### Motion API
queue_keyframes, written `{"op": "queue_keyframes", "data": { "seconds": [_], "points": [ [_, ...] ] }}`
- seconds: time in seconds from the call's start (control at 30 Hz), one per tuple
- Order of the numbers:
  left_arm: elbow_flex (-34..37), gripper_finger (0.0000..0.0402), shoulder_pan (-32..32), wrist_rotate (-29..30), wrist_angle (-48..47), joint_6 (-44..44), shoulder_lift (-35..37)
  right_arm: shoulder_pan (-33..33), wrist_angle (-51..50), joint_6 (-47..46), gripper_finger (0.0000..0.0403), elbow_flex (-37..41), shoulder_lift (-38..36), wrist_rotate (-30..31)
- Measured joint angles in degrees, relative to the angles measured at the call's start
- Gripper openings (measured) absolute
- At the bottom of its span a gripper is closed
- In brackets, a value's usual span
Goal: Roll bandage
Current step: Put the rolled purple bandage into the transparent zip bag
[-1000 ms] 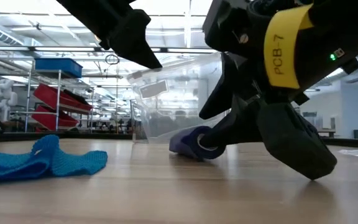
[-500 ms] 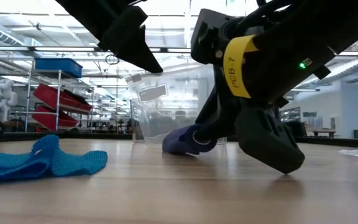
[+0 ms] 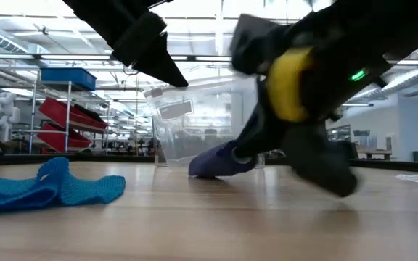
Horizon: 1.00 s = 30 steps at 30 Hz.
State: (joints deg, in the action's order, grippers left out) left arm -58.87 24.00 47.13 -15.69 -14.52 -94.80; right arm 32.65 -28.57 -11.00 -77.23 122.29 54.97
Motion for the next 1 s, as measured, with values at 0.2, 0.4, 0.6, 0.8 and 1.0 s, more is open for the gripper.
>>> {"op": "queue_keyframes", "data": {
  "seconds": [0.2, 0.4, 0.6, 0.8, 1.0],
  "points": [
    [0.02, 0.0, 0.01, 0.02, 0.06, 3.36, 0.0, 3.81, -3.2, -3.58, 0.0001, -0.13, -7.0, -3.35],
    [0.02, 0.0, 0.01, 0.07, 0.13, 3.39, -0.02, 5.36, -5.58, -4.2, 0.0001, -0.13, -14.6, -1.94],
    [0.02, 0.0, 0.01, 0.11, 0.16, 3.3, -0.02, 4.86, -5.6, -1.75, 0.0, -0.2, -18.73, 1.35],
    [0.02, 0.0, 0.01, -0.04, 0.19, 3.28, -0.02, 4.49, -5.64, -1.32, 0.0, -0.2, -19.73, 4.6],
    [0.02, 0.0, 0.01, -0.24, 0.76, 2.84, -0.02, 3.81, -5.58, -0.8, 0.0, -0.2, -19.73, 4.72]
  ]
}}
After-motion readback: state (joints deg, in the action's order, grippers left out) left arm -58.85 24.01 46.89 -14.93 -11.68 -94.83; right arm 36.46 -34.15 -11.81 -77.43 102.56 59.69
